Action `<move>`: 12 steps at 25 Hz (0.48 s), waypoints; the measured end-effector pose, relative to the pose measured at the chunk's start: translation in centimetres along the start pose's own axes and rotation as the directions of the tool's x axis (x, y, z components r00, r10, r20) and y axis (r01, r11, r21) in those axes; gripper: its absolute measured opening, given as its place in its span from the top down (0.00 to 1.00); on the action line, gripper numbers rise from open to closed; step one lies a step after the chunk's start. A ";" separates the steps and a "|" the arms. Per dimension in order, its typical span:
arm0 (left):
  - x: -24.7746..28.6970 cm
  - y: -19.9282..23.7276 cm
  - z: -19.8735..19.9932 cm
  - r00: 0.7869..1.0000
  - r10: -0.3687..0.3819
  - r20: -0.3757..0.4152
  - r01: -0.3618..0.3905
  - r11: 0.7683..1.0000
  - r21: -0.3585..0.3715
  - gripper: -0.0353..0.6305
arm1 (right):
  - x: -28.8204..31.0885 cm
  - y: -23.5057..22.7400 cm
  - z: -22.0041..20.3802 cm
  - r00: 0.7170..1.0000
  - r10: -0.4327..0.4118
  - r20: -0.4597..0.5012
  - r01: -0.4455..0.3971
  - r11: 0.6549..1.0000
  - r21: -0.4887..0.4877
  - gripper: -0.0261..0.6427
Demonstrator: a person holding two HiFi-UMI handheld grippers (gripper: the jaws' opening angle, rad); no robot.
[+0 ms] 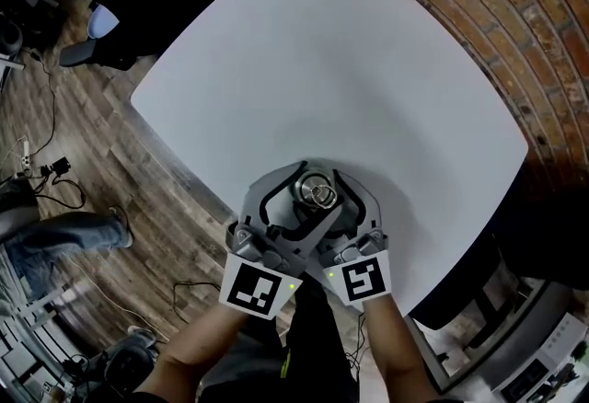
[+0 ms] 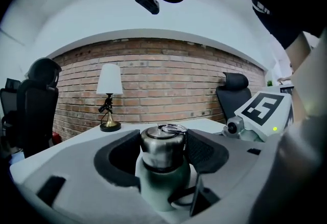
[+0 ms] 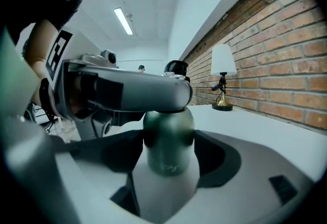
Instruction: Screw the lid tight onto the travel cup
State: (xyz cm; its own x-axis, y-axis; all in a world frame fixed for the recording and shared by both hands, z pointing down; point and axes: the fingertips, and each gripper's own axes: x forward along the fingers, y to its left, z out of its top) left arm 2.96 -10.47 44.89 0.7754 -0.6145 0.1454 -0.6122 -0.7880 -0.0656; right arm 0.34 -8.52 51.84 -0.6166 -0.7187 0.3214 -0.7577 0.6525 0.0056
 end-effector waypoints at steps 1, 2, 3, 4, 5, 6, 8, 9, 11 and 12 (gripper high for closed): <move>0.0 0.1 0.0 1.000 0.000 0.001 0.000 1.000 0.008 0.55 | 0.0 0.0 0.0 1.000 0.001 0.001 -0.001 1.000 0.001 0.53; 0.0 0.1 0.0 1.000 -0.010 0.004 0.010 1.000 0.013 0.55 | 0.1 0.0 0.0 1.000 0.002 0.002 -0.002 1.000 0.003 0.53; 0.0 0.1 0.0 1.000 -0.028 0.008 0.028 0.999 0.016 0.55 | 0.1 0.0 0.0 1.000 0.002 0.003 -0.002 1.000 0.003 0.53; 0.0 0.0 0.0 0.998 -0.053 0.013 0.053 0.998 0.019 0.56 | 0.0 -0.1 0.0 1.000 0.003 0.003 -0.003 1.000 0.002 0.53; 0.0 -0.2 0.0 0.996 -0.085 0.018 0.085 0.996 0.020 0.56 | 0.0 -0.1 -0.1 1.000 0.004 0.002 -0.004 1.000 0.002 0.53; 0.0 -0.3 0.0 0.992 -0.121 0.022 0.120 0.993 0.021 0.56 | 0.0 -0.1 0.0 1.000 0.004 0.002 -0.004 1.000 0.002 0.53; 0.0 -0.4 0.0 0.980 -0.198 0.030 0.197 0.980 0.024 0.56 | 0.1 -0.1 0.0 1.000 0.005 0.004 -0.005 1.000 0.005 0.53; 0.1 -0.4 0.0 0.971 -0.238 0.032 0.237 0.971 0.028 0.56 | 0.1 -0.2 0.0 1.000 0.006 0.003 -0.006 1.000 0.008 0.53; 0.3 -0.6 0.0 0.946 -0.322 0.027 0.320 0.946 0.046 0.56 | 0.3 -0.4 -0.1 1.000 0.009 0.000 -0.009 1.000 0.010 0.53; 0.3 -0.7 0.0 0.930 -0.366 0.022 0.364 0.930 0.055 0.56 | 0.4 -0.4 -0.1 1.000 0.010 -0.001 -0.010 1.000 0.010 0.53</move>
State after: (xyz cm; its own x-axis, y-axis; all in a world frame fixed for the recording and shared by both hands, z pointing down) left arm 3.61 -10.16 45.02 0.9488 -0.2841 0.1380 -0.2780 -0.9586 -0.0622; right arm 0.45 -9.04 52.09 -0.6241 -0.7118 0.3223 -0.7536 0.6573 -0.0076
